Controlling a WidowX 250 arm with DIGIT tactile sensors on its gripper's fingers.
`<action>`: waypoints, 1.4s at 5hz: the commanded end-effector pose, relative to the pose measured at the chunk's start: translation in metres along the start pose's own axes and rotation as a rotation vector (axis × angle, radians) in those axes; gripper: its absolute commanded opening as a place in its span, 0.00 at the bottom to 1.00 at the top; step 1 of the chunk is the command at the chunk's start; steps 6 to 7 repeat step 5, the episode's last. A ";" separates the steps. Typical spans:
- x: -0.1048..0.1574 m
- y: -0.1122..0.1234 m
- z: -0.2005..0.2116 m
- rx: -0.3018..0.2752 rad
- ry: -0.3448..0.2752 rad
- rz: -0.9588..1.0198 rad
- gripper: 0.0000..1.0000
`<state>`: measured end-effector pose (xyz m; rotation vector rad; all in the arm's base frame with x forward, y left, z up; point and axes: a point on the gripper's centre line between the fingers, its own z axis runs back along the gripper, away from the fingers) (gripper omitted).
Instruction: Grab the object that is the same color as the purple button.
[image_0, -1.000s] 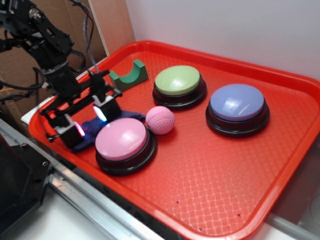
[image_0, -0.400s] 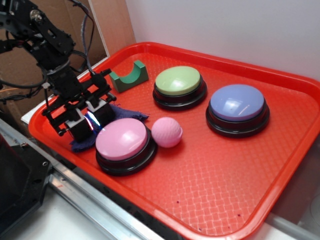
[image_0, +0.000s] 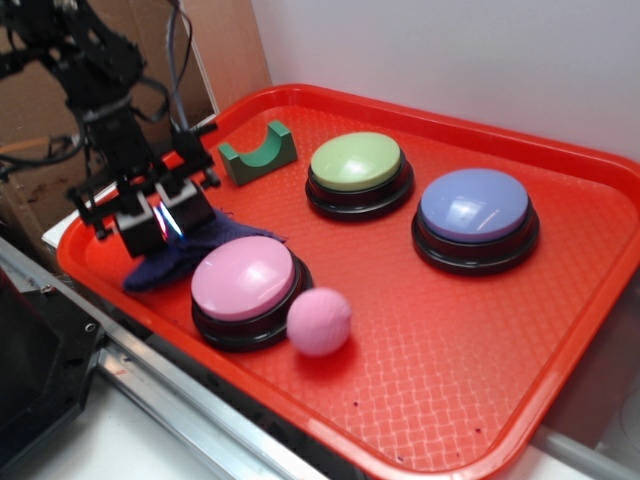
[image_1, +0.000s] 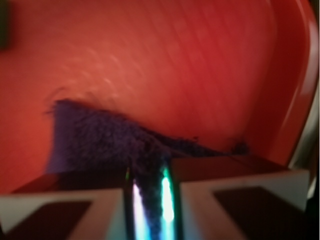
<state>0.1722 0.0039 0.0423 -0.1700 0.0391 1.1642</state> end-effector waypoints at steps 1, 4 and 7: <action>0.007 -0.031 0.069 0.022 -0.050 -0.425 0.00; -0.020 -0.067 0.129 0.009 -0.064 -0.894 0.00; -0.022 -0.063 0.125 0.046 -0.060 -0.912 0.00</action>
